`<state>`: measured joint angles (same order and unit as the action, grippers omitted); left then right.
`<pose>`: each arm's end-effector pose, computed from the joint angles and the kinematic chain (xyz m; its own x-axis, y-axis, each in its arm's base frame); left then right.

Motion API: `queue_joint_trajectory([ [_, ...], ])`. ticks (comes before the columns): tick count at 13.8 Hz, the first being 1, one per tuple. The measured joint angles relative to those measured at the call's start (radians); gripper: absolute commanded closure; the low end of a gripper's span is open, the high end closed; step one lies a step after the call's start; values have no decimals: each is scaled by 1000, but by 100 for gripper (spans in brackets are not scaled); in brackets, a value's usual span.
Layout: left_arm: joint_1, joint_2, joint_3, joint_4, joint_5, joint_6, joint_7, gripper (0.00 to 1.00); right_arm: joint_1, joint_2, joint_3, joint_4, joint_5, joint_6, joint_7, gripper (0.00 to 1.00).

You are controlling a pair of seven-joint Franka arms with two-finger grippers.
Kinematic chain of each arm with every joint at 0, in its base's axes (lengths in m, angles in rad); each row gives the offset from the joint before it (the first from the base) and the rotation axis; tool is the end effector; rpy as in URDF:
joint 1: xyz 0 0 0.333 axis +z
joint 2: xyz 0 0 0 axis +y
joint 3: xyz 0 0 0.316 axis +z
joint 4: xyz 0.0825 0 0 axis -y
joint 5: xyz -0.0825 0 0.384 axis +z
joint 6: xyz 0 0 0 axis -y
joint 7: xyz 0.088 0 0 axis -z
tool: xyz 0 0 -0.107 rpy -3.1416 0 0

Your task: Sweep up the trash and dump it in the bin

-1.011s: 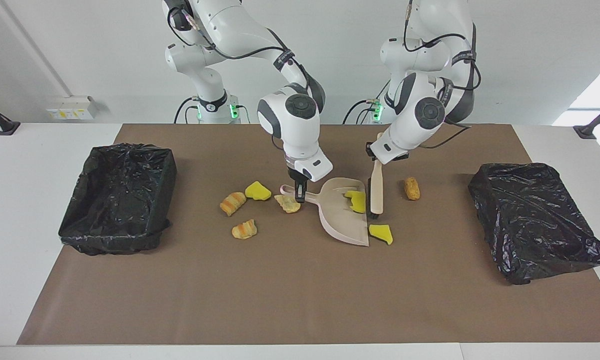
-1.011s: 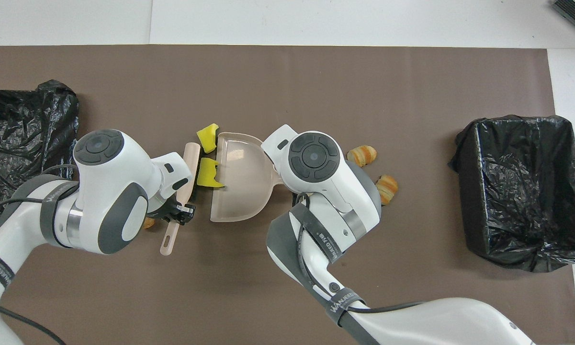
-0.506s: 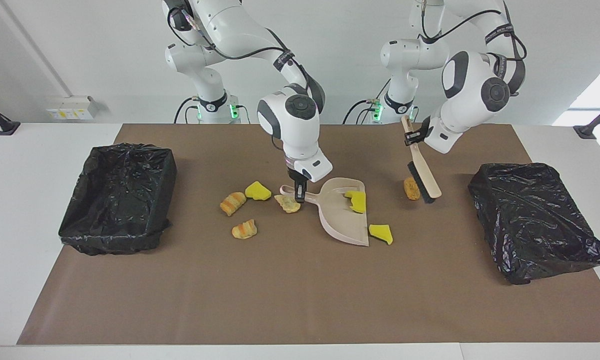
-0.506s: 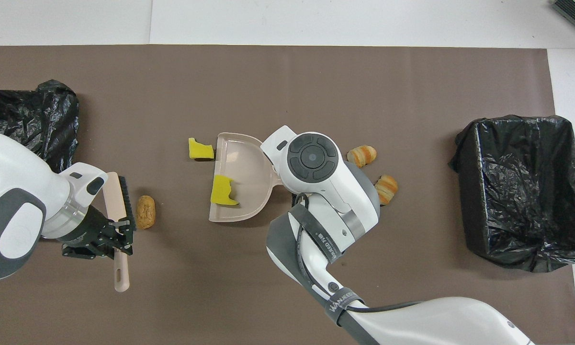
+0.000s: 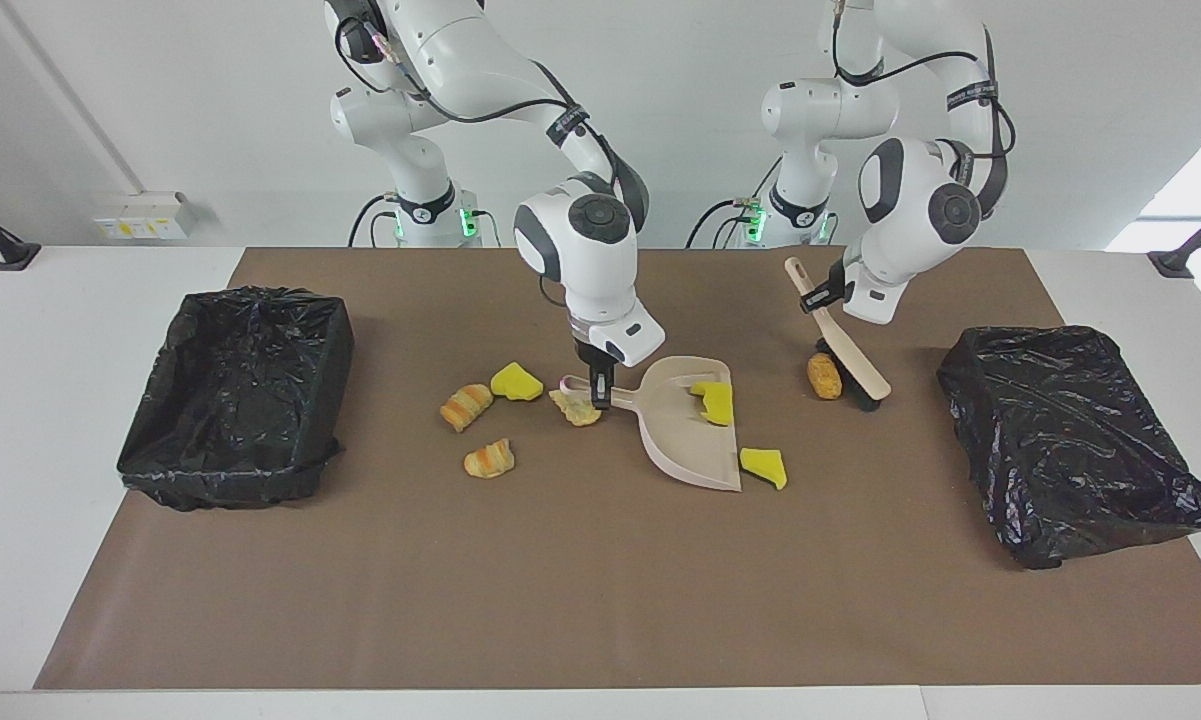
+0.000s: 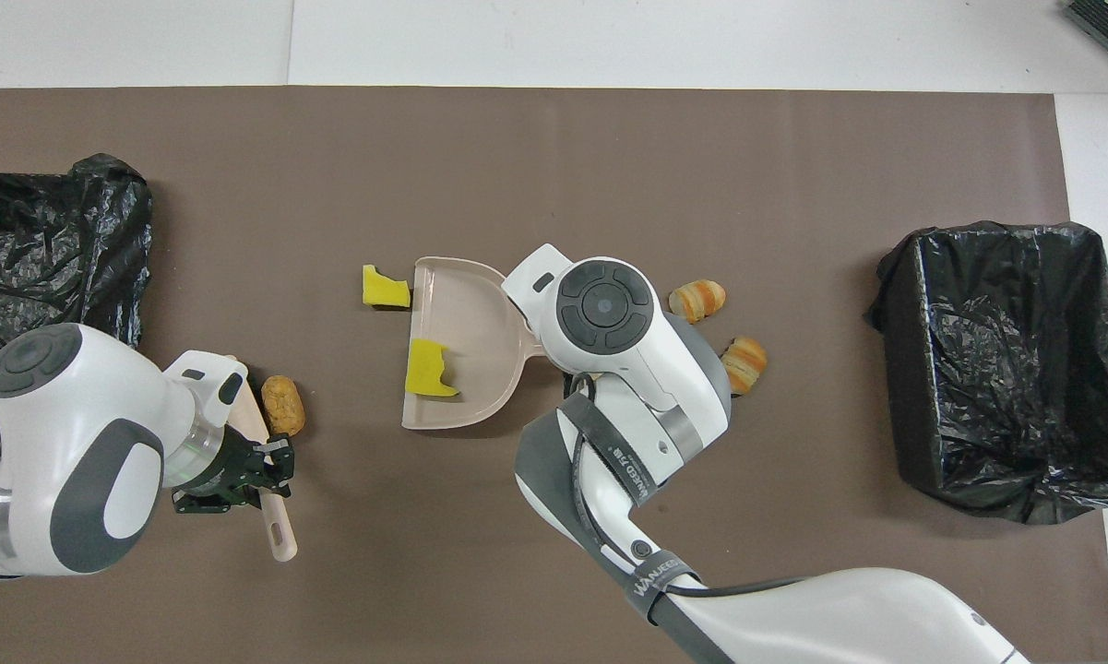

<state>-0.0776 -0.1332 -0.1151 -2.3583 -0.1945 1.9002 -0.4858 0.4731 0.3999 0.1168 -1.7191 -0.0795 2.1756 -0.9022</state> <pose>0.4339 -0.0990 0.3599 0.8641 0.3608 -0.3510 0.3751 -0.9265 -0.0289 0.5572 0.3605 0.3619 0.0453 0.9988 0.0191 0.9971 -0.0464 0.0607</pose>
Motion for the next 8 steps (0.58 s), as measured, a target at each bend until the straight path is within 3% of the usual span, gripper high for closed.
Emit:
queue_joint_trajectory([
  [8,-201,50,-8,20,-82,171,137,100,1,8,0,-10,0,47,0,100],
])
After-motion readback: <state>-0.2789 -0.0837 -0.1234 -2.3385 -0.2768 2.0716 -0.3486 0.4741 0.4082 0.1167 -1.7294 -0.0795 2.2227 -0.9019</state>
